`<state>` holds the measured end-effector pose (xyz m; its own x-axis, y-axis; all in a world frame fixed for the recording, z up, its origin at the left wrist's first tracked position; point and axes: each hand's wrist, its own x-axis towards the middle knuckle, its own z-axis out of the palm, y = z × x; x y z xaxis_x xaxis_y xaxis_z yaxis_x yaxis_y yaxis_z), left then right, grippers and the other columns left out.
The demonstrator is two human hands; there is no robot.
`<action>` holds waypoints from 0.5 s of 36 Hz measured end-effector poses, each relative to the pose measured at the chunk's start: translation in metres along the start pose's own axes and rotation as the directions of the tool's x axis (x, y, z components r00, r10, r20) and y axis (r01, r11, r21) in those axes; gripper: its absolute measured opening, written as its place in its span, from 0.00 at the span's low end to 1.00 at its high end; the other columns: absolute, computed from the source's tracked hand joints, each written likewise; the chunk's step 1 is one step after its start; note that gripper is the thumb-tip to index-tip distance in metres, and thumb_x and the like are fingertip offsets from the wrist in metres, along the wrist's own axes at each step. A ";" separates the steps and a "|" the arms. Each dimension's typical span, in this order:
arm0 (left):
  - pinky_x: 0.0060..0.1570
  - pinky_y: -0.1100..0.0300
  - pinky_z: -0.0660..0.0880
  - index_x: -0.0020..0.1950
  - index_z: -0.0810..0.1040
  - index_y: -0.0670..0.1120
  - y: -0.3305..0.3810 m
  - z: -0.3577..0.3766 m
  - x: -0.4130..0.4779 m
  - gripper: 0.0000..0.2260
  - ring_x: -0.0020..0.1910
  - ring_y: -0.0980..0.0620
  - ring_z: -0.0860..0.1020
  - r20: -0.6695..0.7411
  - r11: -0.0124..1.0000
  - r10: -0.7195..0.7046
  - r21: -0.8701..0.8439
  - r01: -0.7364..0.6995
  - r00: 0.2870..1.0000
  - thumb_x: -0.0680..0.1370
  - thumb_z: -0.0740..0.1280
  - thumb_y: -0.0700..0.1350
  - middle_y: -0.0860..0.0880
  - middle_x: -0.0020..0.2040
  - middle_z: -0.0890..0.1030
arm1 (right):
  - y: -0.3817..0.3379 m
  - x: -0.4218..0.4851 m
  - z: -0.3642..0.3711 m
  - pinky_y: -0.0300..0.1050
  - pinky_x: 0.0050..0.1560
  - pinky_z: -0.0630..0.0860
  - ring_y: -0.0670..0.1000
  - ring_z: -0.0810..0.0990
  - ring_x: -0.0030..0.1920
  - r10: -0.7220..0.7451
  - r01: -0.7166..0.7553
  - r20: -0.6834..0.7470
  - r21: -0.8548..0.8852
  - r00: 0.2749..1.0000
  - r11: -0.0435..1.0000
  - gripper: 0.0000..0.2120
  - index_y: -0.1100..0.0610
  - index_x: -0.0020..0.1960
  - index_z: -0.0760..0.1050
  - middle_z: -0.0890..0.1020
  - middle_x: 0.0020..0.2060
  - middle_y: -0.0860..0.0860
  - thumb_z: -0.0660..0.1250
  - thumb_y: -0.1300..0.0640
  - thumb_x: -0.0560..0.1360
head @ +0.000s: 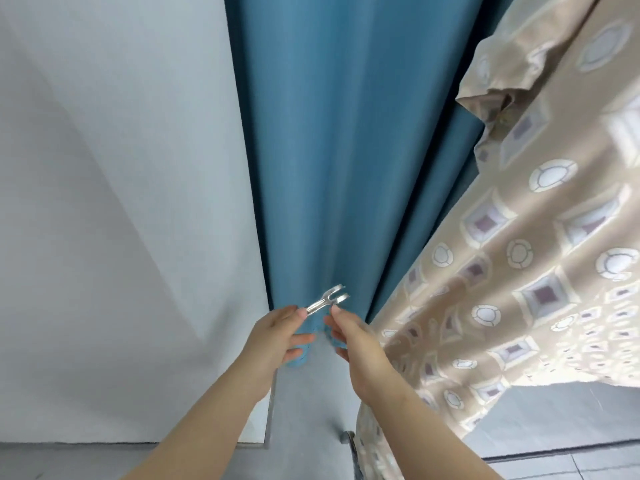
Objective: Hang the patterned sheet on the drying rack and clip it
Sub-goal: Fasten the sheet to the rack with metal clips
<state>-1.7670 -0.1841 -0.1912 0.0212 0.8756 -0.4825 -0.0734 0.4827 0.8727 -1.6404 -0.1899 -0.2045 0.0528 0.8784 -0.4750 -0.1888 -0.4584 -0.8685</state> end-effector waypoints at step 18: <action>0.68 0.52 0.66 0.64 0.70 0.55 0.081 -0.015 -0.024 0.14 0.64 0.56 0.70 0.384 0.902 0.314 0.164 -0.399 0.868 0.78 0.60 0.52 0.57 0.63 0.72 | -0.067 -0.052 0.055 0.36 0.50 0.68 0.40 0.75 0.45 -0.416 0.459 -0.315 0.071 0.853 0.886 0.07 0.54 0.42 0.77 0.79 0.38 0.42 0.64 0.55 0.77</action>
<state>-1.7883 -0.1663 -0.1095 0.3782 0.9183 -0.1165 0.0884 0.0894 0.9921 -1.6842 -0.1976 -0.1132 0.4322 0.8975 -0.0880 -0.2124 0.0064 -0.9772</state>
